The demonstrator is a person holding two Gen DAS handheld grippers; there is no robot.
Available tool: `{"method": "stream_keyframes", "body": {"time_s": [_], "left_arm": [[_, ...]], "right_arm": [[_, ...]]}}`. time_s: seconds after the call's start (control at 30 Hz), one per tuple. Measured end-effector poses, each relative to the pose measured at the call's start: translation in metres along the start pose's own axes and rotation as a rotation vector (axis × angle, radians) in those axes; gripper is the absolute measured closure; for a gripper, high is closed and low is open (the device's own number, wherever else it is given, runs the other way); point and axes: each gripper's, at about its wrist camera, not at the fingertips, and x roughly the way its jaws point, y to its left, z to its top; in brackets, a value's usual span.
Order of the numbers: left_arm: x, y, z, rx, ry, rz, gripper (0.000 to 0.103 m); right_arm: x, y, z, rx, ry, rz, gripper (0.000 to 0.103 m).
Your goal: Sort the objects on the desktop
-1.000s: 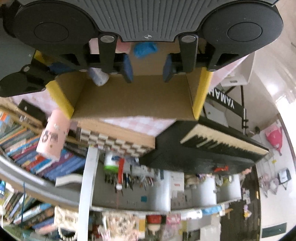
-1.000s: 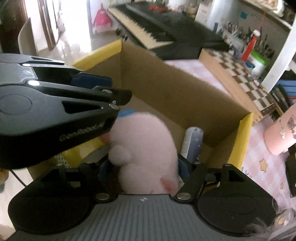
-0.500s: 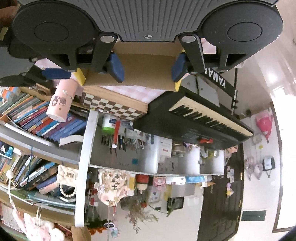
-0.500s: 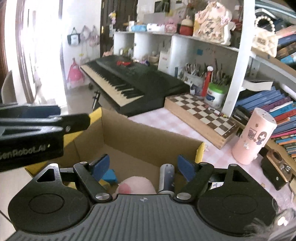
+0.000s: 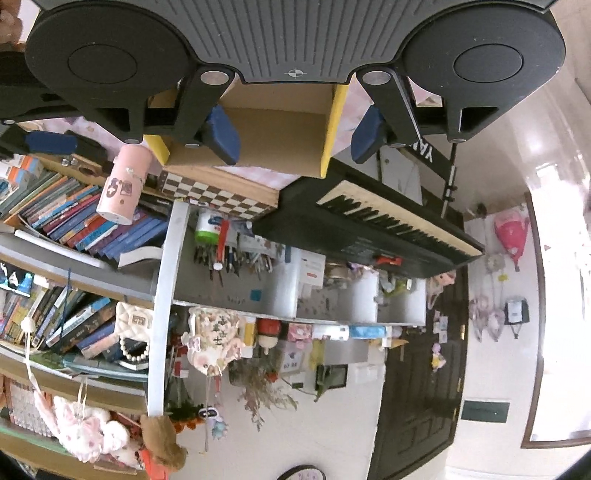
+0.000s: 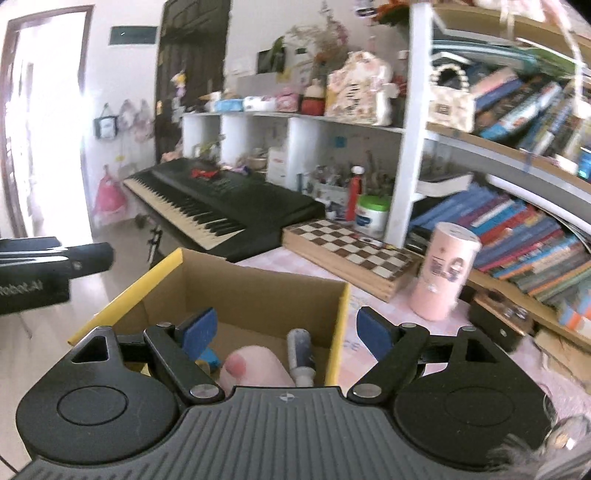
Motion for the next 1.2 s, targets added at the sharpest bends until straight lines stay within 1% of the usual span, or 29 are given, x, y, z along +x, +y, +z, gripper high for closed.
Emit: {"method": "stream_keyframes", "body": {"time_s": [0.3,0.37,0.43,0.57,0.8,1.07,1.2], "left_arm": [[-0.037,0.006,-0.026,-0.006,0.014,-0.014,0.033],[-0.046,0.006,-0.033,-0.003,0.023,-0.029,0.033],[-0.054,0.005,-0.040,0.007,0.025,-0.058,0.029],[-0.068,0.004,-0.053,0.020,0.041,-0.089,0.028],[-0.085,0.011,-0.075,0.009,0.086,-0.059,0.027],[-0.102,0.012,-0.093,0.017,0.123,-0.062,0.027],[-0.106,0.009,-0.100,0.024,0.154,-0.087,0.026]], "right_arm": [[-0.046,-0.001,-0.032,0.066,-0.007,-0.105,0.021],[-0.057,0.001,-0.041,0.077,-0.010,-0.121,0.021],[-0.069,0.004,-0.050,0.090,-0.025,-0.133,0.021],[-0.085,0.012,-0.065,0.104,-0.006,-0.146,0.021],[-0.104,0.027,-0.091,0.130,0.045,-0.165,0.021],[-0.120,0.042,-0.113,0.148,0.085,-0.166,0.021],[-0.125,0.046,-0.123,0.161,0.109,-0.165,0.021]]}}
